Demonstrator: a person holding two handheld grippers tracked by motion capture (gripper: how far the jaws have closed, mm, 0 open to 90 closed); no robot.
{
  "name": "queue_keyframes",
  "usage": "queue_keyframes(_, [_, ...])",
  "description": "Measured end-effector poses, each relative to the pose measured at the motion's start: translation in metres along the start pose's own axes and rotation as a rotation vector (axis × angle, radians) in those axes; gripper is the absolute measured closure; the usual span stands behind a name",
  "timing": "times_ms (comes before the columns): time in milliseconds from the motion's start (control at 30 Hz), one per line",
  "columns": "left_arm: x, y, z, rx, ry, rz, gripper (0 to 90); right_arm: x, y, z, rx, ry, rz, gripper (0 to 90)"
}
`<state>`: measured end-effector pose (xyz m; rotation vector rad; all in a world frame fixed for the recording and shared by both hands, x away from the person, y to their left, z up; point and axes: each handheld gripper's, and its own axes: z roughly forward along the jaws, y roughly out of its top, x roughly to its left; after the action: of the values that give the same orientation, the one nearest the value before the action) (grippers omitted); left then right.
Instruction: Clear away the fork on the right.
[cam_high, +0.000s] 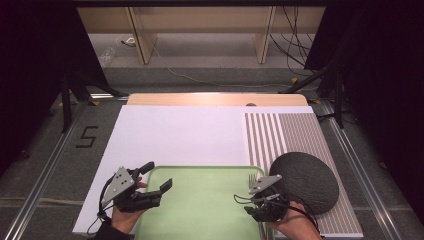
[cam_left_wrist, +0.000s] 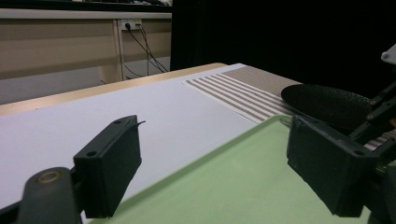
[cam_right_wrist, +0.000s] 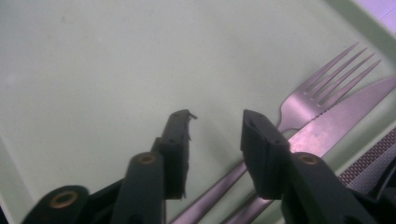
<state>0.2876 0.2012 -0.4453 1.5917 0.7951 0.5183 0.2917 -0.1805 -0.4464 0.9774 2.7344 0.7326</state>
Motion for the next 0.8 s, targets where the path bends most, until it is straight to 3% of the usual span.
queue_keyframes(400, [0.0, 0.0, 0.0, 0.001, -0.001, 0.0, 17.3, -0.016, -0.003, -0.016, -0.133, 0.022, 0.147, 40.3])
queue_keyframes(800, [0.0, 0.0, 0.0, -0.001, 0.0, 0.0, 17.3, -0.035, -0.015, -0.036, -0.251, 0.039, 0.276, 33.3])
